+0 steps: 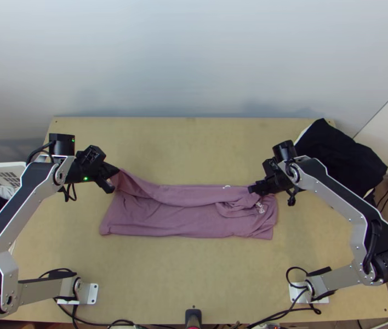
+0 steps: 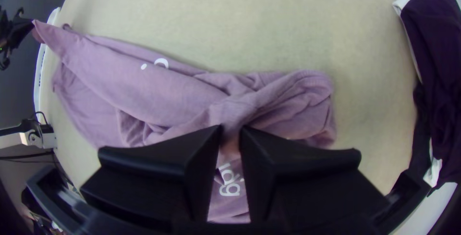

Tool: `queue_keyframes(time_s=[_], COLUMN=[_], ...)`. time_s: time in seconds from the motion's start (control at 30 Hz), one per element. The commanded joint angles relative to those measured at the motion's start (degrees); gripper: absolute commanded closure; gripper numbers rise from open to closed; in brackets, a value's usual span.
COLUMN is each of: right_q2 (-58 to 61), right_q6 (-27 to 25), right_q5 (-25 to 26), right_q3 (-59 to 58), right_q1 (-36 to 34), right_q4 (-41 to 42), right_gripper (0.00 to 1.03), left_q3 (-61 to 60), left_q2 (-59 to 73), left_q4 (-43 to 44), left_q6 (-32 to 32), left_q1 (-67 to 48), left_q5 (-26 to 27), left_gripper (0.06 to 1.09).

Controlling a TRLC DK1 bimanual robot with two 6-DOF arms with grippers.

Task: Fold the t-shirt

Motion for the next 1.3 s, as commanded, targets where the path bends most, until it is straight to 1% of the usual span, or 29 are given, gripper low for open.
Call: queue_keyframes(time_s=[0.0,0.17,0.27,0.4,0.5,0.63,0.73,0.83,0.97,1.13,1.27], right_q2=[0.0,-2.0,-6.6,-15.3,-20.7,-26.0,-28.8,-30.7,-32.6,-36.0,-39.5], right_q6=[-1.1,-1.2,-0.7,-0.8,-0.9,-1.2,-1.1,-0.5,0.3,1.8,2.2], right_q5=[0.1,0.0,-0.1,-1.5,-2.4,-3.1,-3.1,-3.1,-3.1,-3.1,-3.1], right_q3=[-0.2,0.0,1.3,5.3,10.0,14.5,17.3,19.9,22.7,28.7,32.6], right_q1=[0.9,1.1,1.1,1.4,1.2,0.7,0.7,-0.2,-1.2,-2.2,-3.7], right_q4=[1.0,0.4,0.2,-3.4,-6.5,-7.9,-8.0,-7.9,-8.0,-10.6,-13.7], right_gripper=[1.00,1.00,1.00,1.00,1.00,1.00,1.00,1.00,1.00,1.00,1.00], left_q3=[-0.2,-0.1,0.6,3.0,5.5,9.2,12.8,16.9,19.6,25.0,27.3], left_q2=[0.1,-0.3,-3.1,-10.0,-15.3,-20.5,-23.2,-24.6,-26.3,-28.2,-31.6], left_q4=[0.1,0.1,-0.3,-2.8,-4.6,-7.1,-8.9,-10.6,-10.7,-10.7,-11.9], left_q6=[0.3,-0.4,-2.6,-4.9,-7.2,-9.3,-9.3,-10.6,-12.7,-16.6,-17.1], left_q1=[0.1,0.0,0.0,0.5,3.4,9.1,11.5,12.7,13.5,13.6,13.8], left_q5=[0.0,0.1,0.1,0.0,0.0,0.1,0.1,0.1,0.1,0.6,0.6], left_gripper=[1.05,1.05,1.05,1.05,1.05,1.05,1.05,1.05,1.05,1.05,1.05])
